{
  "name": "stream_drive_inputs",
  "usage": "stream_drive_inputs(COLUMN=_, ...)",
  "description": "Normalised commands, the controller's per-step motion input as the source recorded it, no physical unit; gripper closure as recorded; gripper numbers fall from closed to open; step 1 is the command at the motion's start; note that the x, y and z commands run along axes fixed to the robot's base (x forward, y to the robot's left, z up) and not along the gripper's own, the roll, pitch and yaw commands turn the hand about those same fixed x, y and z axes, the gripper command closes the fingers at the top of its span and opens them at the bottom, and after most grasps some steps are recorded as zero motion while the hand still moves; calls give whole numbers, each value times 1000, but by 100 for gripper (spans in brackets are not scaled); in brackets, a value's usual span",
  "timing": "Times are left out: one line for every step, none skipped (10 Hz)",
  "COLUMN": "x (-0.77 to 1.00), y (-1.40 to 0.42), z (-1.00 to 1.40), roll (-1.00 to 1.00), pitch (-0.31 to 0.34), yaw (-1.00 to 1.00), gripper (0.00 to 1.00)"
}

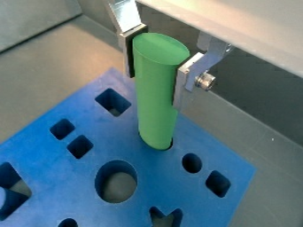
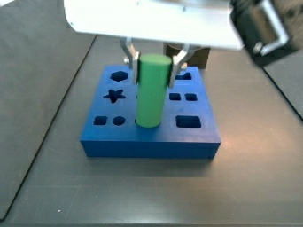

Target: Insert the oval object.

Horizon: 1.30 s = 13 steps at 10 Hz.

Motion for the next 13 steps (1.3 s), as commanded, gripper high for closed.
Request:
stream_drive_inputs(x=0, y=0, z=-340, roll=24, pitch=19, yaw=-80, gripper=100)
stream_drive_inputs(x=0, y=0, z=-334, roll=6, pitch=16, yaw=-63, gripper=100)
stream_drive_inputs(x=0, y=0, z=-354, roll=4, pitch=9, yaw=-49, gripper=100)
stream_drive_inputs(x=-40, y=0, z=-500, roll=0, pitch=-21, yaw=0, gripper=100)
stream_drive_inputs(x=-257, y=0, z=-406, roll=0, pitch=-187, yaw=0, gripper=100)
stream_drive_inputs(x=-140, y=-43, z=-169, roll=7, pitch=-160, yaw=0, gripper=100)
stream_drive_inputs(x=-160, y=-34, z=-180, roll=36, pitch=-167, yaw=0, gripper=100)
stream_drive_inputs(x=-154, y=-14, z=-234, roll=40, pitch=-203, yaw=0, gripper=100)
stream_drive_inputs(x=-171, y=0, z=-263, roll=39, pitch=-249, yaw=0, gripper=100)
stream_drive_inputs(x=-206, y=0, z=-246, roll=50, pitch=-274, yaw=0, gripper=100)
stream_drive_inputs(x=-177, y=0, z=-171, roll=31, pitch=-213, yaw=0, gripper=100)
stream_drive_inputs(x=0, y=0, z=0, roll=-9, pitch=-29, yaw=0, gripper=100)
stream_drive_inputs(x=0, y=0, z=0, roll=0, pitch=0, yaw=0, gripper=100)
